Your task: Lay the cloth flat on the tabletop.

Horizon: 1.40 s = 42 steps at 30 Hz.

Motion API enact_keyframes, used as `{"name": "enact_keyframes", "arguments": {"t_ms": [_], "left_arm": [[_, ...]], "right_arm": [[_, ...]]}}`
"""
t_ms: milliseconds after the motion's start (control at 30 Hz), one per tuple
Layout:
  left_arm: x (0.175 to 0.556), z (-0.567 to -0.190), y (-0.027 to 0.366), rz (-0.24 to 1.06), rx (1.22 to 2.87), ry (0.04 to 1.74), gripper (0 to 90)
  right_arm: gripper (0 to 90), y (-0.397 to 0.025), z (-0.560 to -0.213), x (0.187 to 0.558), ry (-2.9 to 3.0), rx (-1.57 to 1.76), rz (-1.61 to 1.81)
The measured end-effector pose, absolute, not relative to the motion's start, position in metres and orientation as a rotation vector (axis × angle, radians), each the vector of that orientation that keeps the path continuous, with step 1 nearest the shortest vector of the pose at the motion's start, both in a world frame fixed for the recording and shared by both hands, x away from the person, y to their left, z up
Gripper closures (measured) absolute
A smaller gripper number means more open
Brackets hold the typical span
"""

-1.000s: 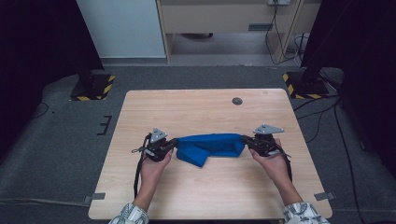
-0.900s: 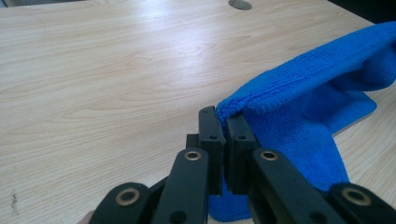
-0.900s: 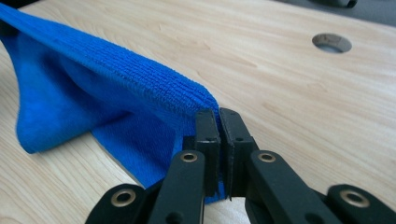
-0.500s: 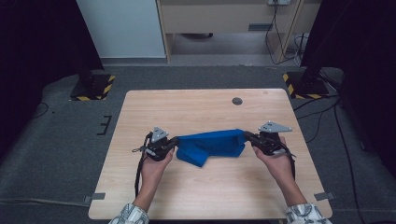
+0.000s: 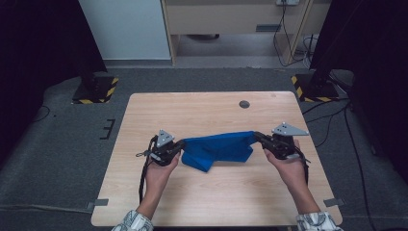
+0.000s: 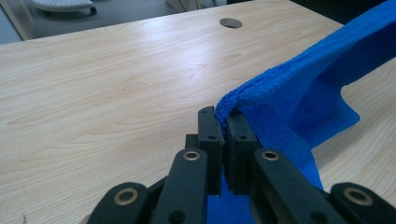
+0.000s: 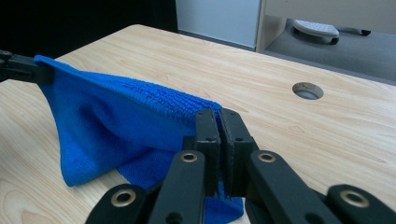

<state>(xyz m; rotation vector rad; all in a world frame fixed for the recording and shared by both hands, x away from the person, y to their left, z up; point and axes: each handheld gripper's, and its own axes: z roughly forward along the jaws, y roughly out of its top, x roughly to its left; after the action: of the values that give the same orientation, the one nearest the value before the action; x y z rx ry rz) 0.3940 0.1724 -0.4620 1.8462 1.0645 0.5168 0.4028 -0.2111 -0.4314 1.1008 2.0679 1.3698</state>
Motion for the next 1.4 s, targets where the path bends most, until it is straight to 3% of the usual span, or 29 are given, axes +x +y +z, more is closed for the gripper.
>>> {"name": "enact_keyframes", "arguments": {"t_ms": [1400], "left_arm": [[0.399, -0.422, 0.156, 0.536, 1.813, 1.003, 85.8]], "right_arm": [[87.2, -0.221, -0.393, 0.376, 2.014, 1.042, 1.408]]}}
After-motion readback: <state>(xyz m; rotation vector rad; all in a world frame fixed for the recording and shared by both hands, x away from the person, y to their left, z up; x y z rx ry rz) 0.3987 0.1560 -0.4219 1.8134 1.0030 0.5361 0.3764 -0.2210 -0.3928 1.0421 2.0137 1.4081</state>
